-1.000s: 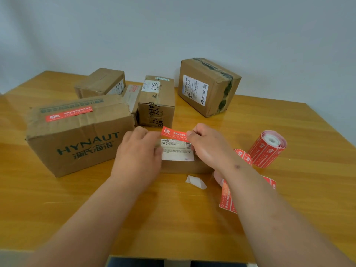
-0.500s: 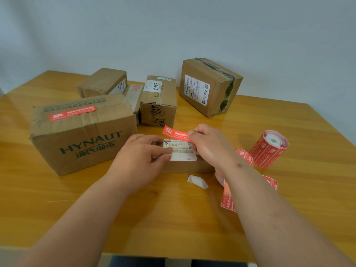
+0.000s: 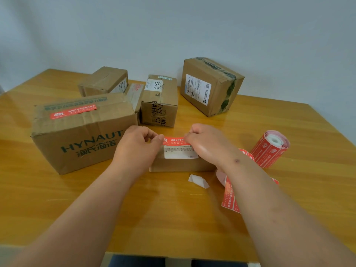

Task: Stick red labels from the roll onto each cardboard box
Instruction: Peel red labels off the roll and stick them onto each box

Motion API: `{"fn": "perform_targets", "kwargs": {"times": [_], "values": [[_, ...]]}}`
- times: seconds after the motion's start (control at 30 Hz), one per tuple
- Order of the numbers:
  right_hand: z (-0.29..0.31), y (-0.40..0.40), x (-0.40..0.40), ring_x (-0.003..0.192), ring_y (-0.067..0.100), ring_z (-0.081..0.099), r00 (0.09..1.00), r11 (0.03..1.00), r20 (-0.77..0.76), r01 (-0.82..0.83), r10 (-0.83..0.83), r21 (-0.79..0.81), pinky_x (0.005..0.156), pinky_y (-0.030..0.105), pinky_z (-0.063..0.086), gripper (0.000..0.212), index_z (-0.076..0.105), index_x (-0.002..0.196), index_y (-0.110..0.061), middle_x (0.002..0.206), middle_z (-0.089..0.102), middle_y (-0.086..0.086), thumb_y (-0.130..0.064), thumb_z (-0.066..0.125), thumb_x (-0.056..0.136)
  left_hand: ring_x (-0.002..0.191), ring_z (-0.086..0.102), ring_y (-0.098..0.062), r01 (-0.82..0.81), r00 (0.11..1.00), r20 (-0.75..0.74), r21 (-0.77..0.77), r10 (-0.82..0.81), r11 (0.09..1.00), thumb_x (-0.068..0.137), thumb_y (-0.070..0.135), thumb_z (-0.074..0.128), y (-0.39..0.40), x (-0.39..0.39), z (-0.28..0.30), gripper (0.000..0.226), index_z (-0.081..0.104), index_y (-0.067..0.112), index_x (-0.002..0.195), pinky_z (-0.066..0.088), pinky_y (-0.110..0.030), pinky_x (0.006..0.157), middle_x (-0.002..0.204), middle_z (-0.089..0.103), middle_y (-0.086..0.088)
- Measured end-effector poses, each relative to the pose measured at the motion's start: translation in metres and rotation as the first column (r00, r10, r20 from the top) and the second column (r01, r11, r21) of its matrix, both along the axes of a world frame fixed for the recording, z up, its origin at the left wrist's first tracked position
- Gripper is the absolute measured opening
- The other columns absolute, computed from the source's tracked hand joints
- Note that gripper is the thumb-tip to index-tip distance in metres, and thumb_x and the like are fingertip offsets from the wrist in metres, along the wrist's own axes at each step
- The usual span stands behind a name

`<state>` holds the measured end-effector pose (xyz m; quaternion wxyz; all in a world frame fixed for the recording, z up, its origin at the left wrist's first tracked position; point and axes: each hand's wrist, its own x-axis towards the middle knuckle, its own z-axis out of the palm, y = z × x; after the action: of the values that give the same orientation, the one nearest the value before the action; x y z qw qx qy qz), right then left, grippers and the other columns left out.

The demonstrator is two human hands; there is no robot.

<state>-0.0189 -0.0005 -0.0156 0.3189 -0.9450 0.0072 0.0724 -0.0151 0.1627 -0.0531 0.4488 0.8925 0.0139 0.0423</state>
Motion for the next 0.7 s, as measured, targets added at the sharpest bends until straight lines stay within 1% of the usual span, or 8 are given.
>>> {"fn": "perform_targets", "kwargs": {"times": [0.1, 0.2, 0.27, 0.33, 0.4, 0.53, 0.6, 0.7], "values": [[0.000, -0.001, 0.004, 0.074, 0.015, 0.045, 1.000, 1.000, -0.011, -0.004, 0.003, -0.020, 0.059, 0.029, 0.033, 0.021, 0.055, 0.088, -0.013, 0.086, 0.054, 0.002, -0.026, 0.042, 0.098, 0.093, 0.054, -0.015, -0.008, 1.000, 0.011, 0.041, 0.007, 0.999, 0.092, 0.031, 0.061, -0.001, 0.005, -0.003, 0.017, 0.062, 0.020, 0.080, 0.048, -0.033, 0.082, 0.103, 0.054, 0.001], [-0.001, -0.002, 0.007, 0.074, 0.014, 0.046, 1.000, 0.999, -0.026, -0.005, 0.004, -0.049, 0.059, 0.028, 0.034, 0.022, 0.055, 0.088, -0.013, 0.087, 0.055, 0.002, -0.027, 0.041, 0.099, 0.089, 0.053, -0.013, -0.008, 1.000, 0.028, 0.064, 0.006, 0.998, 0.092, 0.029, 0.061, -0.002, 0.007, -0.005, 0.018, 0.061, 0.018, 0.078, 0.044, -0.027, 0.076, 0.103, 0.055, 0.000], [-0.001, -0.002, 0.009, 0.076, 0.014, 0.047, 1.000, 0.998, -0.024, -0.004, 0.002, -0.069, 0.060, 0.028, 0.035, 0.024, 0.056, 0.090, -0.012, 0.091, 0.057, 0.003, -0.028, 0.040, 0.099, 0.081, 0.051, -0.008, -0.011, 0.999, 0.037, 0.082, 0.008, 0.997, 0.093, 0.029, 0.061, -0.004, 0.009, -0.006, 0.019, 0.061, 0.018, 0.077, 0.041, -0.021, 0.068, 0.103, 0.054, 0.002], [-0.001, -0.002, 0.010, 0.074, 0.013, 0.046, 1.000, 0.996, -0.021, -0.006, 0.004, -0.086, 0.058, 0.028, 0.034, 0.023, 0.053, 0.085, -0.014, 0.087, 0.054, 0.001, -0.028, 0.040, 0.099, 0.077, 0.049, -0.004, -0.011, 0.999, 0.047, 0.099, 0.006, 0.995, 0.093, 0.028, 0.061, -0.005, 0.012, -0.007, 0.021, 0.060, 0.017, 0.075, 0.036, -0.015, 0.060, 0.102, 0.053, 0.002], [-0.002, -0.003, 0.012, 0.071, 0.012, 0.044, 1.000, 0.994, -0.019, -0.007, 0.005, -0.108, 0.057, 0.027, 0.032, 0.023, 0.050, 0.081, -0.016, 0.083, 0.052, -0.001, -0.029, 0.040, 0.099, 0.077, 0.048, -0.002, -0.008, 0.998, 0.069, 0.129, 0.000, 0.992, 0.092, 0.027, 0.060, -0.005, 0.014, -0.008, 0.022, 0.060, 0.015, 0.073, 0.034, -0.013, 0.059, 0.101, 0.053, 0.002], [-0.004, -0.005, 0.016, 0.073, 0.010, 0.047, 1.000, 0.988, -0.018, -0.010, 0.007, -0.155, 0.057, 0.026, 0.034, 0.021, 0.053, 0.086, -0.019, 0.086, 0.054, -0.003, -0.031, 0.039, 0.098, 0.081, 0.047, -0.007, 0.001, 0.994, 0.105, 0.196, -0.022, 0.981, 0.091, 0.023, 0.062, -0.005, 0.014, -0.010, 0.024, 0.060, 0.013, 0.070, 0.033, -0.016, 0.063, 0.100, 0.053, 0.002], [-0.006, -0.005, 0.018, 0.076, 0.010, 0.048, 1.000, 0.982, -0.023, -0.012, 0.008, -0.187, 0.058, 0.026, 0.035, 0.022, 0.055, 0.095, -0.018, 0.088, 0.054, -0.003, -0.032, 0.039, 0.098, 0.089, 0.047, -0.009, 0.002, 0.992, 0.120, 0.223, -0.030, 0.975, 0.090, 0.023, 0.062, -0.005, 0.013, -0.010, 0.023, 0.060, 0.013, 0.069, 0.033, -0.019, 0.073, 0.100, 0.053, 0.002], [-0.009, -0.005, 0.021, 0.076, 0.010, 0.049, 1.000, 0.969, -0.005, -0.013, 0.012, -0.247, 0.058, 0.026, 0.036, 0.022, 0.056, 0.097, -0.018, 0.087, 0.054, -0.003, -0.034, 0.041, 0.097, 0.095, 0.047, -0.011, -0.003, 0.990, 0.140, 0.251, -0.033, 0.968, 0.090, 0.023, 0.062, -0.006, 0.012, -0.009, 0.022, 0.060, 0.016, 0.069, 0.033, -0.022, 0.078, 0.102, 0.052, 0.003]]}}
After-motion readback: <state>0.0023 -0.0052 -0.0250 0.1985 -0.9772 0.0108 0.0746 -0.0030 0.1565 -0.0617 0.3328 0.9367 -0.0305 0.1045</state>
